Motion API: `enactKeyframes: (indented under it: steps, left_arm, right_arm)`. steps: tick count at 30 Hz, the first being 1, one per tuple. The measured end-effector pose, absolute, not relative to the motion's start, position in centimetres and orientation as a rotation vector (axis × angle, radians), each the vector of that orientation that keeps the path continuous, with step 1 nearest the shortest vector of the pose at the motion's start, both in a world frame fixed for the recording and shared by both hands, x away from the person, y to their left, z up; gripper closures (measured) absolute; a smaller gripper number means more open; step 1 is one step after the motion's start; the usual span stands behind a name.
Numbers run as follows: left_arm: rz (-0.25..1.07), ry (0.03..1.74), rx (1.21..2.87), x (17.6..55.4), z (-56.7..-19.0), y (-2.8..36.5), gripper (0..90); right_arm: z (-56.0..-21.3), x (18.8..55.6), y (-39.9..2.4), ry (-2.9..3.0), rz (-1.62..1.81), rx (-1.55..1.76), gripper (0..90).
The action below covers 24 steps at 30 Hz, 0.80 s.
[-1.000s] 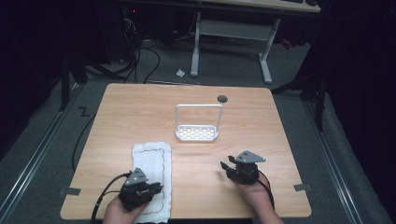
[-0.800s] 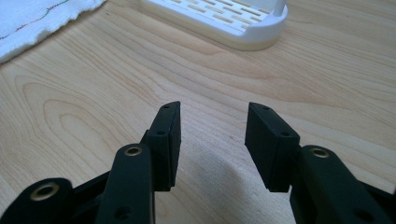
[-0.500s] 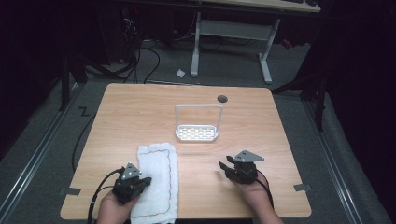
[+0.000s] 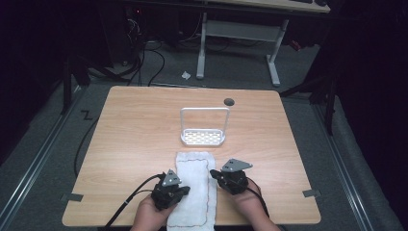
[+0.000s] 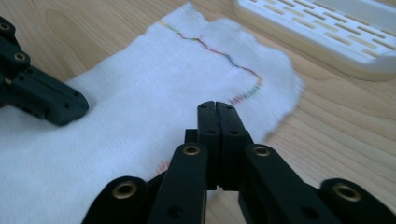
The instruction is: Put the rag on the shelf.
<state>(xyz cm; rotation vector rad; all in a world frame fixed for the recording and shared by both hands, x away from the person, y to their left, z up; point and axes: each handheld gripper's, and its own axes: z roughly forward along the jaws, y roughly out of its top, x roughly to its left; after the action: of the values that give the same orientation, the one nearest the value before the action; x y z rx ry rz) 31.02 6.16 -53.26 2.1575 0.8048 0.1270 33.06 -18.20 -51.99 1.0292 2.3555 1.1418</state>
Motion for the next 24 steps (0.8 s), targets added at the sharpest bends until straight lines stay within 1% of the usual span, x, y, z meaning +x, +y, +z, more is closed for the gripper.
enactKeyframes:
  steps: [3,6,11,12,14,15,19,22,24]
  left_arm:
    - [0.115,0.782,2.172,30.8,-53.2,5.8,90.0]
    - [0.097,0.765,2.172,30.3,-53.3,5.8,90.0]
    - [0.062,0.739,2.178,29.5,-53.2,6.0,89.5]
    - [0.062,0.737,2.174,29.5,-53.2,6.2,86.8]
    - [0.097,0.743,2.151,29.8,-53.0,6.7,78.1]
    - [0.126,0.767,2.132,30.2,-52.8,7.2,73.2]
    - [0.176,0.907,2.024,33.1,-52.7,9.2,62.5]
    - [0.187,0.989,1.963,35.4,-52.7,9.7,58.6]
    - [0.22,1.014,1.951,36.5,-52.7,9.4,56.0]
  right_arm:
    - [-52.5,33.3,-17.3,2.393,1.077,1.035,90.0]
    - [-53.0,33.3,-17.3,2.422,1.054,1.037,90.0]
    - [-53.1,31.9,-18.0,2.438,1.06,1.043,89.9]
    - [-53.1,31.7,-18.1,2.44,1.063,1.034,89.6]
    - [-53.0,31.6,-18.2,2.446,1.072,1.04,87.2]
    - [-53.0,31.7,-18.3,2.45,1.081,1.041,85.3]
    - [-52.4,31.8,-18.8,2.399,1.138,1.042,81.5]
    - [-52.4,32.1,-19.2,2.386,1.142,1.045,80.4]
    - [-52.4,32.2,-19.4,2.38,1.14,1.053,79.8]
